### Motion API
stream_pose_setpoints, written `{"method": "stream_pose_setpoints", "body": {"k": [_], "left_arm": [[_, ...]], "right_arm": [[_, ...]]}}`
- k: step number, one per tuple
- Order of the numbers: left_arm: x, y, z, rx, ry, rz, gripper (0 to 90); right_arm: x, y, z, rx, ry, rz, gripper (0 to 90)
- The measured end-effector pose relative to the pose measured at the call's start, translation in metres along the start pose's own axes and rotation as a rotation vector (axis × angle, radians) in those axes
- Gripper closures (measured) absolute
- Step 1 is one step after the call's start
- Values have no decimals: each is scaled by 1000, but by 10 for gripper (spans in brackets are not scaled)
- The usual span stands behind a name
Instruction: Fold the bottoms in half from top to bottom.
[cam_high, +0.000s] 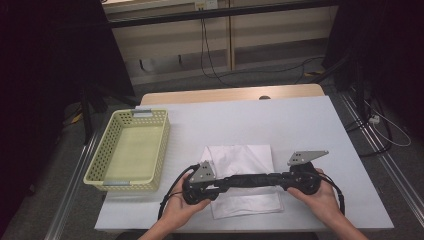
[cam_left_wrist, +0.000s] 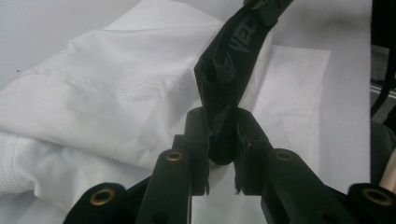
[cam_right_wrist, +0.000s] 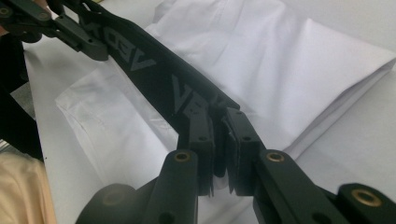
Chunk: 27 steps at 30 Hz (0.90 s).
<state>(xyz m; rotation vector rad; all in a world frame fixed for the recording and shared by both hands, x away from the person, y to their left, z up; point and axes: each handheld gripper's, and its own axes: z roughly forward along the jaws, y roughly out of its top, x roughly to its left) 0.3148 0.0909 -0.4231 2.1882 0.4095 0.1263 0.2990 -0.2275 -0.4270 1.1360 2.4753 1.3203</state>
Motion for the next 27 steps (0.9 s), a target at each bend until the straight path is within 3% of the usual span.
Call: {"method": "stream_pose_setpoints", "body": {"k": [3,8,15,19,20,24,27], "left_arm": [[-2,-5,0,21,2,6,775],[0,-8,4,35,5,-20,765],[-6,-8,3,35,-12,-11,763],[-10,-8,2,47,-24,15,752],[-11,-9,2,40,-24,3,748],[-15,-9,0,44,-28,11,643],[-14,-7,-3,7,-36,2,585]], "right_arm": [[4,-2,1,12,-2,-22,821],[8,-5,4,26,-8,-36,814],[8,-7,1,19,13,-28,788],[13,-8,-5,16,17,-39,777],[14,-9,-5,20,16,-38,776],[15,-10,-7,18,35,-43,701],[17,-9,-9,11,46,-45,644]]}}
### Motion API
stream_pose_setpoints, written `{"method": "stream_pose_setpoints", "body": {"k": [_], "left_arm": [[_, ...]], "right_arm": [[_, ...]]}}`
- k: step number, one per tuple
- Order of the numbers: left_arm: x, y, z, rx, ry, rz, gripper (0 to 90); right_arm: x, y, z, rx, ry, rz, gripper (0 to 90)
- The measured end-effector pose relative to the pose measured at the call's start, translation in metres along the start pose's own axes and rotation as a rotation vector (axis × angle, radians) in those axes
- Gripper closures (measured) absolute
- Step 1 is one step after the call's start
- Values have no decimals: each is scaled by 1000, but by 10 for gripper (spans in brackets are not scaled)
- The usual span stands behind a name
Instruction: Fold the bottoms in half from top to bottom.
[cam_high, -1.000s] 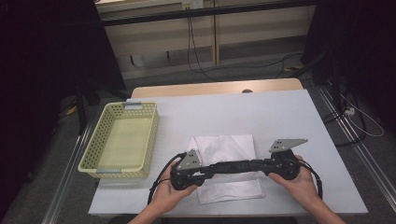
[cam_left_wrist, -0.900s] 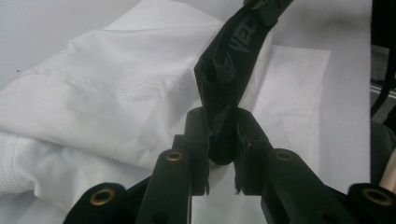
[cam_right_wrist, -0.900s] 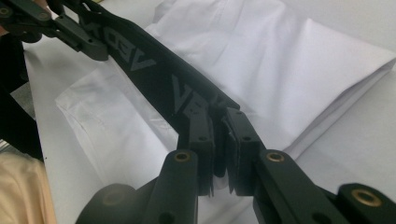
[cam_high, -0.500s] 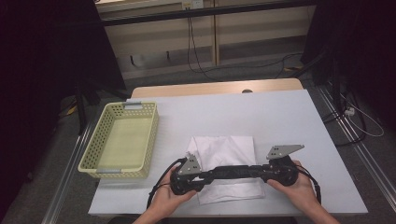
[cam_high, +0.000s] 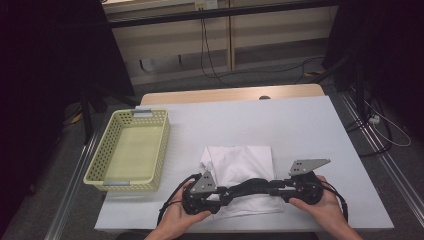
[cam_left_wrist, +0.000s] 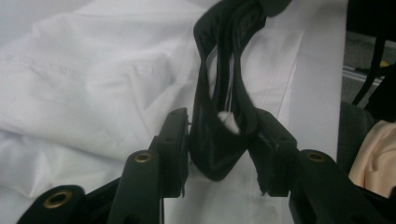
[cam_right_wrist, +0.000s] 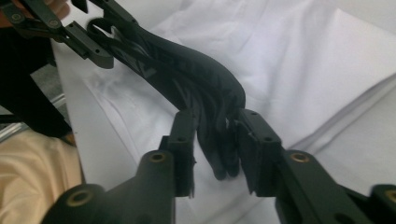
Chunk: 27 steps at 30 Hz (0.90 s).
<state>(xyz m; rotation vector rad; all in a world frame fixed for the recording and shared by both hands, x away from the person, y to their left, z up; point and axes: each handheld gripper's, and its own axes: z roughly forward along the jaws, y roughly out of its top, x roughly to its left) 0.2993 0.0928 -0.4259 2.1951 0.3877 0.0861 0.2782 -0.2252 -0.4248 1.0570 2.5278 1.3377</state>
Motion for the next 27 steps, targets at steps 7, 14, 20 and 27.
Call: {"method": "stream_pose_setpoints", "body": {"k": [7,14,20,27], "left_arm": [[6,4,-13,-73,38,-36,387],[17,7,-21,-166,80,-101,254],[29,-3,-15,-86,163,-144,216],[34,-7,-8,-36,196,-140,154]], "right_arm": [[3,4,1,-29,25,-3,521],[4,8,-3,-81,-9,-5,505],[0,7,-1,-81,-12,6,505],[1,6,7,-61,2,6,475]]}}
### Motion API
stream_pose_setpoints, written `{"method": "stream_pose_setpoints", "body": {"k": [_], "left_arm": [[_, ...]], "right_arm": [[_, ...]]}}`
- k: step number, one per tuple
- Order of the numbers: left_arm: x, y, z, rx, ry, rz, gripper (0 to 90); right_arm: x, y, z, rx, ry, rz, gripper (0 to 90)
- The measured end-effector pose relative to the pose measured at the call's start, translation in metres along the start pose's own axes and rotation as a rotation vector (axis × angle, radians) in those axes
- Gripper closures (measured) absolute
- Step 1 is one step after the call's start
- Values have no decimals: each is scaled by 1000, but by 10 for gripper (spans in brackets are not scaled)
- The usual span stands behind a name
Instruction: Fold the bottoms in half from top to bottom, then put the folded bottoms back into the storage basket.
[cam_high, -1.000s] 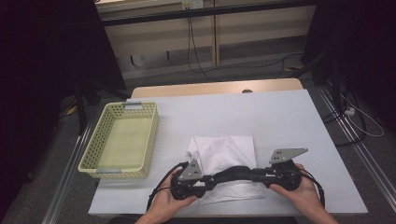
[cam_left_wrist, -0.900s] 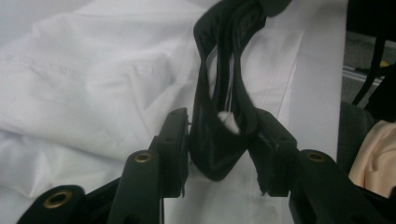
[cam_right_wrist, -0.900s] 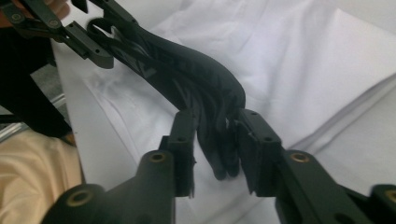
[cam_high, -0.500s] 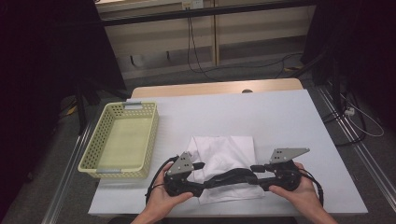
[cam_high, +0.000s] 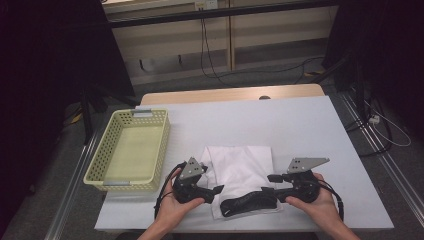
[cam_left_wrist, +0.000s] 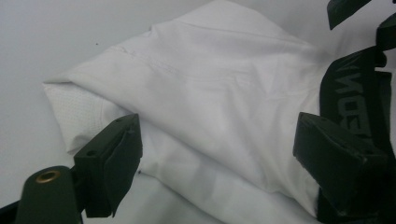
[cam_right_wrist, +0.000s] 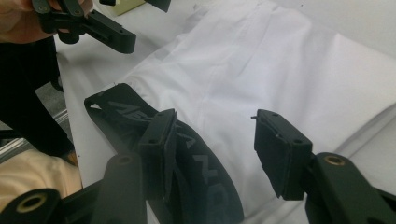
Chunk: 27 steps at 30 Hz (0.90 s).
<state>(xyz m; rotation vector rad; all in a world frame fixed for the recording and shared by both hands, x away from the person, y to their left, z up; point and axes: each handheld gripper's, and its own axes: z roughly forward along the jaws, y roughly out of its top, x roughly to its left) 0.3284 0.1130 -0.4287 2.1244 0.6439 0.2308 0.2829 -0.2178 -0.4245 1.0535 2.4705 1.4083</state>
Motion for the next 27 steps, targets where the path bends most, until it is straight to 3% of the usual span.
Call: {"method": "stream_pose_setpoints", "body": {"k": [9,19,27], "left_arm": [[14,-2,0,5,22,-45,114],[19,-2,-2,-12,59,-49,118],[24,-2,3,-10,57,-58,114]], "right_arm": [[3,5,9,-6,42,-21,423],[11,3,6,-6,57,-45,419],[14,7,13,4,76,-59,419]]}}
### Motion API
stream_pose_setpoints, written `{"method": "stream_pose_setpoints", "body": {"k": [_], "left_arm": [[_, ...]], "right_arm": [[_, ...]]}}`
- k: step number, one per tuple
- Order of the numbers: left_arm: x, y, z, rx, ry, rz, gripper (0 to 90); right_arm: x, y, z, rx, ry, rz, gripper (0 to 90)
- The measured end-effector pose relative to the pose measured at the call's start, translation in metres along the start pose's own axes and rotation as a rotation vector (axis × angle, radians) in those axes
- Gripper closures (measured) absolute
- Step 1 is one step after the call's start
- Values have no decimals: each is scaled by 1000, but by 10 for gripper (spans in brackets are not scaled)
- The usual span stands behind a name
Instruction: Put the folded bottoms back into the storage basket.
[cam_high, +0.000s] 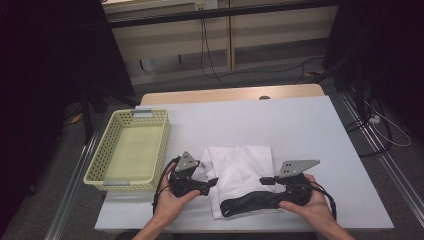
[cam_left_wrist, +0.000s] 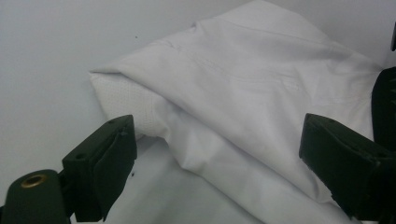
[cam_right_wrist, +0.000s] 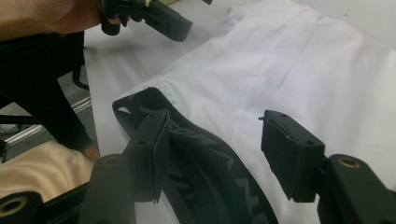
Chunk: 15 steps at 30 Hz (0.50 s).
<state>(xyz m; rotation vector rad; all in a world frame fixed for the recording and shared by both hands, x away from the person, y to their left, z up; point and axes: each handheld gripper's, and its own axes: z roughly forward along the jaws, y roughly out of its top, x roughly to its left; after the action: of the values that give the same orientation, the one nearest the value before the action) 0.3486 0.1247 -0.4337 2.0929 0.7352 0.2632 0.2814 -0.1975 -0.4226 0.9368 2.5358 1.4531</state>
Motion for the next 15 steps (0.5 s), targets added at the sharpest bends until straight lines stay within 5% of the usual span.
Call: {"method": "stream_pose_setpoints", "body": {"k": [15], "left_arm": [[13,5,5,-8,70,-52,116]], "right_arm": [[13,0,23,131,84,-64,420]]}}
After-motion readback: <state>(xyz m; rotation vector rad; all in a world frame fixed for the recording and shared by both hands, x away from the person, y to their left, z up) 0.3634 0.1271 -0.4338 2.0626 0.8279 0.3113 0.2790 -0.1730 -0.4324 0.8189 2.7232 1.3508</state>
